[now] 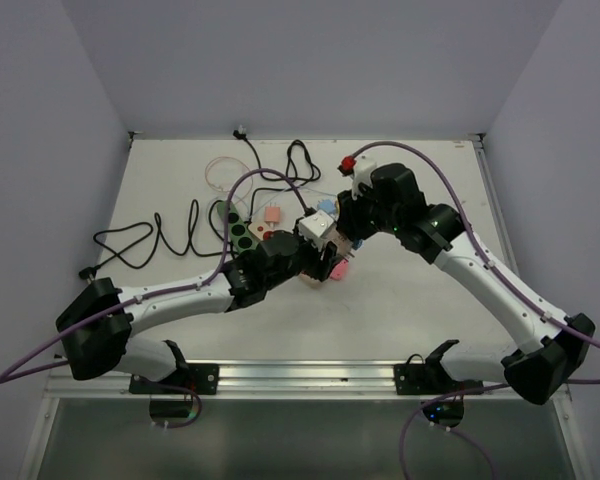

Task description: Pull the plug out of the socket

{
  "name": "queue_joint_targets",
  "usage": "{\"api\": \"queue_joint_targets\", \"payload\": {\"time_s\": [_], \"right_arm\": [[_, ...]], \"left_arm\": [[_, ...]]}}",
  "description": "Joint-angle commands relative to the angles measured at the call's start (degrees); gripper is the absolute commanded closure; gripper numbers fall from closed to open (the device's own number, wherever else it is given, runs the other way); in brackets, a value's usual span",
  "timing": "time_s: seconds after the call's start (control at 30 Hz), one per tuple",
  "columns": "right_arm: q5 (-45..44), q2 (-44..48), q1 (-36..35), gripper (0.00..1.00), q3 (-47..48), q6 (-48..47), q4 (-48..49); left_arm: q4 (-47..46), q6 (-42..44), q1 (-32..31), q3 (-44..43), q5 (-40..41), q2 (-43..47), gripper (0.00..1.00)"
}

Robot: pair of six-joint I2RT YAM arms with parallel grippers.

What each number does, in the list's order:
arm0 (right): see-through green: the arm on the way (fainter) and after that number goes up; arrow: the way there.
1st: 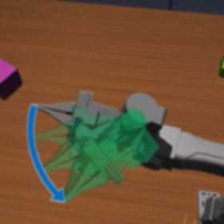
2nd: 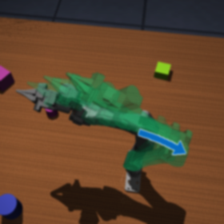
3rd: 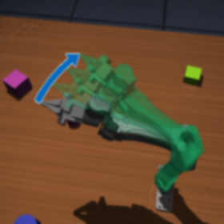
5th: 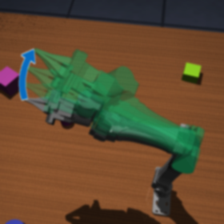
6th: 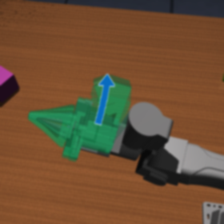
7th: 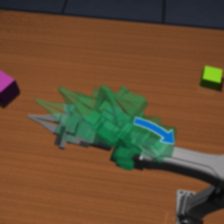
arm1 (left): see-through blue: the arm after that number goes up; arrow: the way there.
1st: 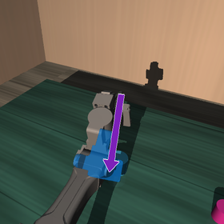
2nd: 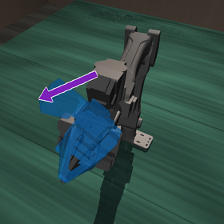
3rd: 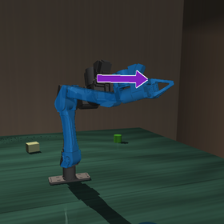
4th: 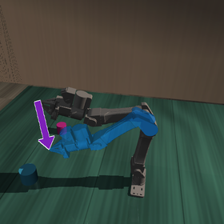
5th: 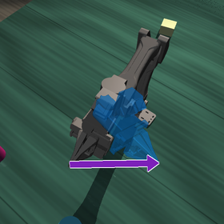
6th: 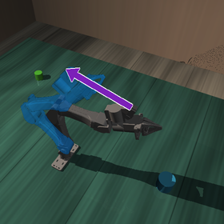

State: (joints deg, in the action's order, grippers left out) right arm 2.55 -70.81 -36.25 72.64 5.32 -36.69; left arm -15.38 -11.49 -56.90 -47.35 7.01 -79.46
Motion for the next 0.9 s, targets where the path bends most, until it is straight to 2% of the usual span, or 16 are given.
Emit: {"api": "queue_joint_targets", "payload": {"time_s": [0.0, 0.17, 0.3, 0.37, 0.5, 0.63, 0.87], "right_arm": [[-5.7, -1.1, 2.0, 1.00, 12.4, 0.0, 7.6], [-7.0, -7.1, 2.0, 1.00, 19.1, -0.4, 5.2], [-10.1, -7.2, 2.6, 1.00, 17.4, 0.9, 6.1], [-10.6, -6.8, 4.9, 1.00, 13.0, 3.4, 6.8], [-2.8, -5.0, 11.4, 1.00, -1.6, 10.0, 12.8], [5.5, -5.7, 11.6, 0.99, -11.4, 12.9, 19.2], [11.6, -12.8, 11.7, 0.83, -21.7, 23.4, 32.8]], "left_arm": [[17.3, -0.4, 0.6, 4.9, 5.7, -1.7, 1.00], [17.0, -0.1, 0.0, 5.5, 6.3, -1.2, 1.00], [16.3, -1.4, 0.0, 6.5, 8.7, 1.3, 1.00], [14.0, -1.7, 0.2, 7.1, 9.2, 3.6, 1.00], [10.9, -2.3, 0.9, 9.4, 9.5, 7.7, 1.00], [6.8, -2.6, 1.4, 12.1, 9.2, 11.3, 1.00], [-0.4, -2.8, 1.8, 17.6, 8.9, 17.8, 1.00]]}}
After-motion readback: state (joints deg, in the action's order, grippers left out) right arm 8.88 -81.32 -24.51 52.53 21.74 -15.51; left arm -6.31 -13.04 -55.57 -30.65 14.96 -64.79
